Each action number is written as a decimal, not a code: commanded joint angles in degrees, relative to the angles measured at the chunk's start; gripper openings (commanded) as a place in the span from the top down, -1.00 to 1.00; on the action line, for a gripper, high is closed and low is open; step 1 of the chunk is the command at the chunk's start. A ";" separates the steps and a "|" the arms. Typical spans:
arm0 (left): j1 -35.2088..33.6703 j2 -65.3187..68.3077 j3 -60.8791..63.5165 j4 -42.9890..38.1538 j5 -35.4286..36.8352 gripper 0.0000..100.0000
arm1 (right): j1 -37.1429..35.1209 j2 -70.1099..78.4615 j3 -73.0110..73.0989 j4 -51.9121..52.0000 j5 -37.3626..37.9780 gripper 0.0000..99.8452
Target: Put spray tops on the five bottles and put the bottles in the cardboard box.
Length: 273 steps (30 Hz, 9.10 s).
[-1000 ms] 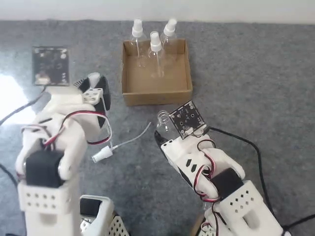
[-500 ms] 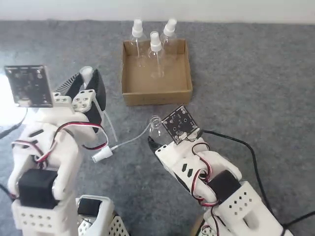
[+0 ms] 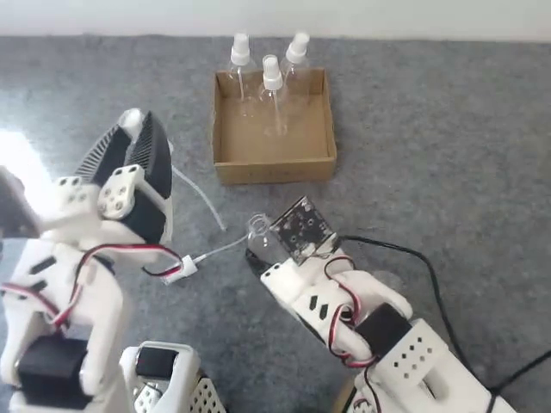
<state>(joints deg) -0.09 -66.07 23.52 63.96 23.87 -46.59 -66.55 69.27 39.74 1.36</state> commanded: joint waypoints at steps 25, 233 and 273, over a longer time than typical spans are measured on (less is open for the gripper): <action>5.71 -13.71 12.97 -8.79 0.35 0.97 | -5.58 -1.54 4.04 -9.80 0.79 0.84; -3.43 -13.98 36.44 -19.96 -0.44 0.56 | 7.25 -17.45 -3.25 -6.46 0.88 0.84; -13.98 -13.98 36.18 -21.71 6.51 0.57 | 11.30 38.37 -39.21 -19.03 0.79 0.84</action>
<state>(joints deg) -13.80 -79.43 62.81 43.82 29.76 -35.96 -31.30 35.34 25.32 1.54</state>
